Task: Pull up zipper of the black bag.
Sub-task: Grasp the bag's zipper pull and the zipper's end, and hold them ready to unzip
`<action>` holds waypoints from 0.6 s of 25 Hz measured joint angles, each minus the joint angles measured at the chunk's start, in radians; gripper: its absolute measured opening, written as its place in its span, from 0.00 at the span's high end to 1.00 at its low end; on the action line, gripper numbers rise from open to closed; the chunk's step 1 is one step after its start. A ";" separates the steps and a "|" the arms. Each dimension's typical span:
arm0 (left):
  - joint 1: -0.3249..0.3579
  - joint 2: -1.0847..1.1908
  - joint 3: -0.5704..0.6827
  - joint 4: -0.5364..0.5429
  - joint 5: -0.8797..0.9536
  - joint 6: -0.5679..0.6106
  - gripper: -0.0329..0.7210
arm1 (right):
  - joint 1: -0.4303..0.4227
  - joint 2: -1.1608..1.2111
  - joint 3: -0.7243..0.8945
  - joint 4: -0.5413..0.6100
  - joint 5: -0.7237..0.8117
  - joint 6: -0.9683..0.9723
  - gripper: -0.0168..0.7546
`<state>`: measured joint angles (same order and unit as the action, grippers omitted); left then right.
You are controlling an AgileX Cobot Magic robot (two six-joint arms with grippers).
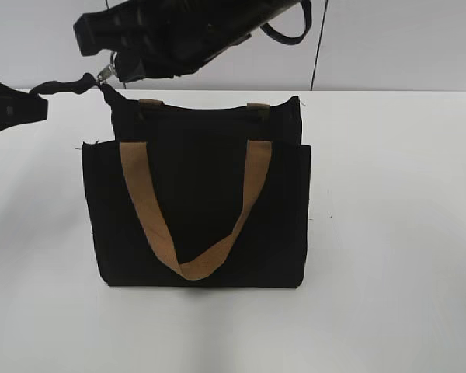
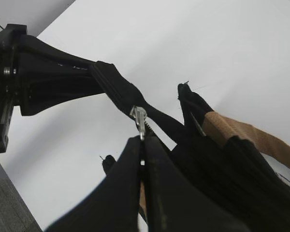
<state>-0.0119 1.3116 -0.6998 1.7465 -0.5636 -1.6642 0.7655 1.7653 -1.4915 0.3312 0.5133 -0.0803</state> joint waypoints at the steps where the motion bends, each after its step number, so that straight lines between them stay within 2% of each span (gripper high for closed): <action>1: 0.000 0.000 0.011 0.000 0.017 0.000 0.93 | 0.000 0.008 0.000 0.000 0.012 -0.011 1.00; 6: 0.000 0.000 0.045 0.000 0.110 -0.001 0.93 | 0.000 0.043 0.000 -0.028 0.126 -0.050 1.00; 15: -0.001 0.000 0.047 0.001 0.116 -0.003 0.93 | 0.000 0.038 -0.002 -0.233 0.284 -0.038 1.00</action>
<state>-0.0128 1.3116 -0.6533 1.7476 -0.4474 -1.6673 0.7655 1.8031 -1.4934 0.0983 0.7971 -0.1182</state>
